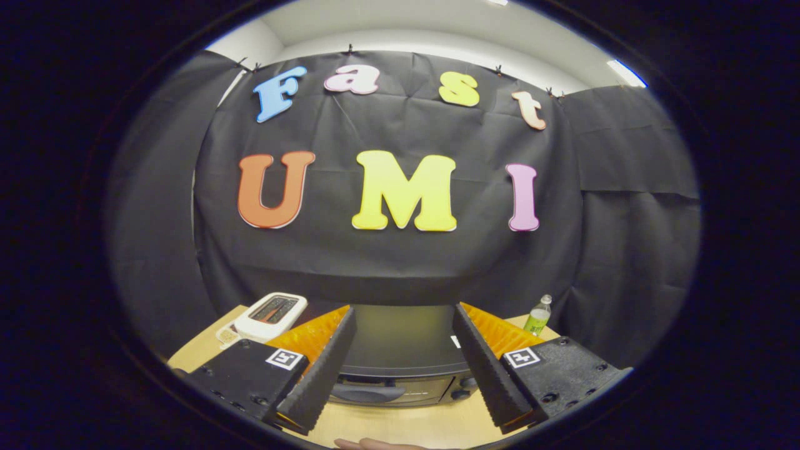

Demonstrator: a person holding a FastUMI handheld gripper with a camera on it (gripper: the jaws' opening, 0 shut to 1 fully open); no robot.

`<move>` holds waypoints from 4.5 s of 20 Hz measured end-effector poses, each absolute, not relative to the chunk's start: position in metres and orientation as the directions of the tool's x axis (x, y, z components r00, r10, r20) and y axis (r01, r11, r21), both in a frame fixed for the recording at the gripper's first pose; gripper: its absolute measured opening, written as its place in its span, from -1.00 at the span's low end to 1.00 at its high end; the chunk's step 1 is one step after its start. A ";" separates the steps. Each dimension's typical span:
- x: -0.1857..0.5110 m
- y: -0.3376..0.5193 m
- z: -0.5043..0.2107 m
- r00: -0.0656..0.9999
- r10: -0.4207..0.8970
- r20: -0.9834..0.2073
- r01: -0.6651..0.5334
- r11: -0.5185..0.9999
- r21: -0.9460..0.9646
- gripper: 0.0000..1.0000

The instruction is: Open the toaster oven, put the food inside, and close the toaster oven door.

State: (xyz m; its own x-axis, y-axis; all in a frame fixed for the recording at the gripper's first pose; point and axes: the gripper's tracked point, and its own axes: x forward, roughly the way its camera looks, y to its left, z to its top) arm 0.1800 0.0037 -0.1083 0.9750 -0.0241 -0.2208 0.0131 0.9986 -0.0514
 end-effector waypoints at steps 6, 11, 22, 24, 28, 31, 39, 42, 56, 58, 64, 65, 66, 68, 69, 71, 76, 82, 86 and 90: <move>0.204 0.014 -0.182 0.915 -0.019 -0.404 0.034 0.999 0.030 1.00; 0.207 0.031 -0.216 0.882 -0.003 -0.471 0.013 1.000 0.018 1.00; 0.182 0.052 -0.239 0.843 0.058 -0.534 -0.033 0.998 0.057 1.00; 0.184 0.052 -0.239 0.859 0.038 -0.510 -0.040 0.999 0.008 1.00; 0.174 0.051 -0.241 0.866 0.035 -0.498 -0.026 0.999 0.024 1.00; 0.163 0.051 -0.242 0.861 0.040 -0.507 -0.038 0.999 0.016 1.00; 0.108 0.048 -0.266 0.792 0.051 -0.608 -0.050 0.999 0.018 1.00; 0.092 0.046 -0.277 0.779 0.057 -0.625 -0.072 0.997 0.000 1.00; 0.026 0.037 -0.362 0.542 0.084 -0.836 -0.033 0.996 0.079 1.00; 0.009 0.045 -0.364 0.492 0.136 -0.860 -0.039 0.990 0.134 0.96; -0.016 0.053 -0.333 0.481 0.230 -0.846 -0.103 0.973 0.207 0.96; -0.021 0.056 -0.328 0.468 0.261 -0.845 -0.109 0.965 0.238 0.95; -0.025 0.060 -0.324 0.451 0.297 -0.842 -0.111 0.954 0.277 0.95; -0.031 0.071 -0.318 0.399 0.374 -0.837 -0.122 0.926 0.356 0.94; -0.037 0.079 -0.315 0.358 0.427 -0.830 -0.128 0.903 0.409 0.94; -0.050 0.098 -0.307 0.278 0.530 -0.801 -0.138 0.847 0.512 0.89; -0.079 0.124 -0.311 0.132 0.624 -0.770 -0.197 0.778 0.597 0.83; -0.098 0.155 -0.322 0.013 0.698 -0.716 -0.215 0.701 0.680 0.68; -0.103 0.171 -0.325 -0.044 0.740 -0.672 -0.126 0.663 0.738 0.51; -0.105 0.173 -0.335 -0.066 0.737 -0.673 -0.111 0.664 0.739 0.26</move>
